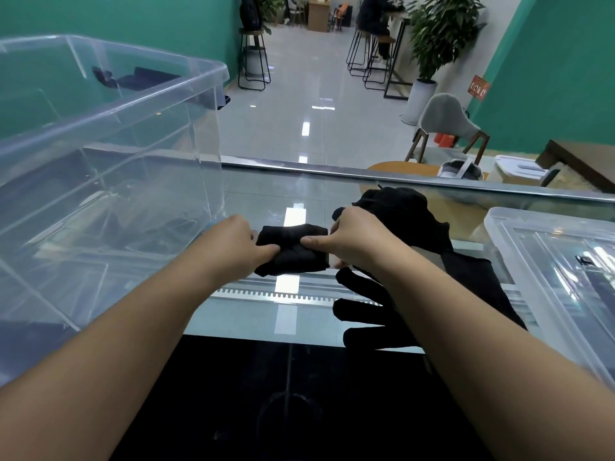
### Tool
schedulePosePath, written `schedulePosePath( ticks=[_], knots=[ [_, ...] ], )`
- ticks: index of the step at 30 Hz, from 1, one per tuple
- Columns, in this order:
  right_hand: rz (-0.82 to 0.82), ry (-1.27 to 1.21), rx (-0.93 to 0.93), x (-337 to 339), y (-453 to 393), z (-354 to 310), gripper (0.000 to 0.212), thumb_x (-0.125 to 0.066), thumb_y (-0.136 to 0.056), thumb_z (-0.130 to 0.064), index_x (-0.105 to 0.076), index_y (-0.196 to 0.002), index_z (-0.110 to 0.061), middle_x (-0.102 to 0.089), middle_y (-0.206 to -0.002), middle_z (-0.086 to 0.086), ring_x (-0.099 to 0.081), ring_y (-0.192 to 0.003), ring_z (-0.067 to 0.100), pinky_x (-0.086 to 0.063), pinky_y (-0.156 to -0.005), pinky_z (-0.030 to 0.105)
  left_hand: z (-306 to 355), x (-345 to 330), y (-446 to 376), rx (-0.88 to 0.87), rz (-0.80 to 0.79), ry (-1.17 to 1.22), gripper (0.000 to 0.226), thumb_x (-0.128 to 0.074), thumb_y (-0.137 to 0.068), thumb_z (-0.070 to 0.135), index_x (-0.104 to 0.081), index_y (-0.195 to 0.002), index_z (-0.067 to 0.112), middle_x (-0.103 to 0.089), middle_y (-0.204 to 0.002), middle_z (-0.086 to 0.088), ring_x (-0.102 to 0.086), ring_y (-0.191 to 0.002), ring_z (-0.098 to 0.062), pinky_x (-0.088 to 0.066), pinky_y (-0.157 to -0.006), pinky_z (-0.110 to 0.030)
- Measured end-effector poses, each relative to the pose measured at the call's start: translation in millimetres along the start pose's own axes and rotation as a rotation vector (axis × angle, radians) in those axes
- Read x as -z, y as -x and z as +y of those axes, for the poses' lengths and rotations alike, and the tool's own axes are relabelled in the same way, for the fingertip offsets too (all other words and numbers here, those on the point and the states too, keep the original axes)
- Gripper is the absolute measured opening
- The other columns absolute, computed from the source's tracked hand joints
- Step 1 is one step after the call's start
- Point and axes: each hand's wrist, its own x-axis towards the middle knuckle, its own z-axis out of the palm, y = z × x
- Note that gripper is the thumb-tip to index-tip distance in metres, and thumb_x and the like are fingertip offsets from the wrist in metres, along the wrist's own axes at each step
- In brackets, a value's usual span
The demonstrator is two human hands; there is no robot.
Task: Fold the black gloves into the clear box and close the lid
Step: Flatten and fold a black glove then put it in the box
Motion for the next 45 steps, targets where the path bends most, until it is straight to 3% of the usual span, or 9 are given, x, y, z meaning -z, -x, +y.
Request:
schedulePosePath(
  ticks=[5,9,14,20,27,30,37,42,45],
  knots=[
    [-0.126,-0.003,-0.038,4,4,-14,0.030,-0.066,-0.083,-0.035,-0.055,-0.082,-0.007,-0.060,-0.059,0.007,-0.058,-0.048,0.015,-0.051,-0.059,0.023,16,11,-7,0.096,-0.188,0.047,0.024,-0.071,-0.078,0.023,-0.061,-0.087,0.003,-0.062,-0.074,-0.011,-0.058,-0.059,-0.019,-0.045,-0.052,-0.025],
    [-0.221,-0.069,-0.070,10,3,-17,0.031,-0.069,-0.081,-0.026,-0.061,-0.100,-0.003,-0.058,-0.064,0.007,-0.059,-0.053,0.017,-0.054,-0.055,0.022,19,14,-8,0.160,-0.328,0.232,0.028,-0.069,-0.077,0.005,-0.060,-0.100,-0.007,-0.067,-0.090,-0.021,-0.068,-0.080,-0.032,-0.058,-0.076,-0.040],
    [-0.343,-0.391,-0.041,17,2,-4,0.027,-0.070,-0.080,-0.013,-0.065,-0.102,0.001,-0.069,-0.097,0.016,-0.065,-0.081,0.021,-0.056,-0.074,0.028,25,18,7,0.144,-0.343,0.478,0.017,-0.053,-0.082,-0.008,-0.062,-0.097,-0.007,-0.062,-0.085,-0.020,-0.061,-0.072,-0.026,-0.053,-0.054,-0.024],
    [-0.518,-0.659,0.084,46,1,-15,0.017,-0.061,-0.085,-0.004,-0.062,-0.102,-0.003,-0.061,-0.097,0.017,-0.058,-0.085,0.025,-0.054,-0.083,0.036,42,48,26,0.102,-0.270,0.647,0.031,-0.052,-0.084,-0.006,-0.056,-0.114,-0.010,-0.062,-0.104,-0.025,-0.062,-0.088,-0.029,-0.053,-0.078,-0.033],
    [-0.535,-0.821,0.323,73,-4,-57,0.037,-0.059,-0.081,-0.002,-0.060,-0.115,-0.016,-0.063,-0.106,0.011,-0.062,-0.097,0.025,-0.053,-0.085,0.035,71,117,38,0.064,-0.193,0.574,0.032,-0.058,-0.081,-0.006,-0.058,-0.113,-0.008,-0.067,-0.106,-0.019,-0.064,-0.093,-0.027,-0.054,-0.080,-0.030],
    [-0.550,-0.840,0.365,80,-1,-87,0.029,-0.055,-0.085,0.000,-0.060,-0.108,-0.015,-0.062,-0.095,0.007,-0.062,-0.082,0.017,-0.054,-0.071,0.022,76,156,39,0.028,-0.195,0.473,0.030,-0.059,-0.081,-0.005,-0.060,-0.111,-0.005,-0.068,-0.091,-0.012,-0.065,-0.078,-0.020,-0.059,-0.060,-0.020],
    [-0.532,-0.874,0.359,74,-5,-171,0.016,-0.051,-0.087,0.005,-0.060,-0.099,-0.001,-0.063,-0.110,0.021,-0.058,-0.107,0.035,-0.045,-0.101,0.044,31,239,19,-0.007,-0.338,0.547,0.063,-0.070,-0.063,-0.007,-0.055,-0.124,-0.002,-0.065,-0.119,-0.020,-0.070,-0.089,-0.020,-0.058,-0.062,-0.020],
    [-0.399,-0.726,0.353,60,-13,-231,0.008,-0.062,-0.085,-0.008,-0.061,-0.083,0.000,-0.064,-0.086,0.013,-0.063,-0.076,0.020,-0.057,-0.070,0.021,-24,278,-7,-0.073,-0.470,0.684,0.083,-0.095,-0.024,0.014,-0.067,-0.100,-0.003,-0.073,-0.095,-0.018,-0.073,-0.081,-0.021,-0.058,-0.061,-0.023],
    [-0.290,-0.526,0.287,44,-26,-262,0.023,-0.063,-0.087,-0.025,-0.058,-0.079,-0.004,-0.063,-0.077,0.009,-0.065,-0.071,0.020,-0.059,-0.076,0.028,-50,287,-27,-0.092,-0.513,0.650,0.066,-0.092,-0.033,0.010,-0.071,-0.095,0.003,-0.074,-0.091,-0.013,-0.072,-0.079,-0.018,-0.058,-0.063,-0.023]
  ],
)
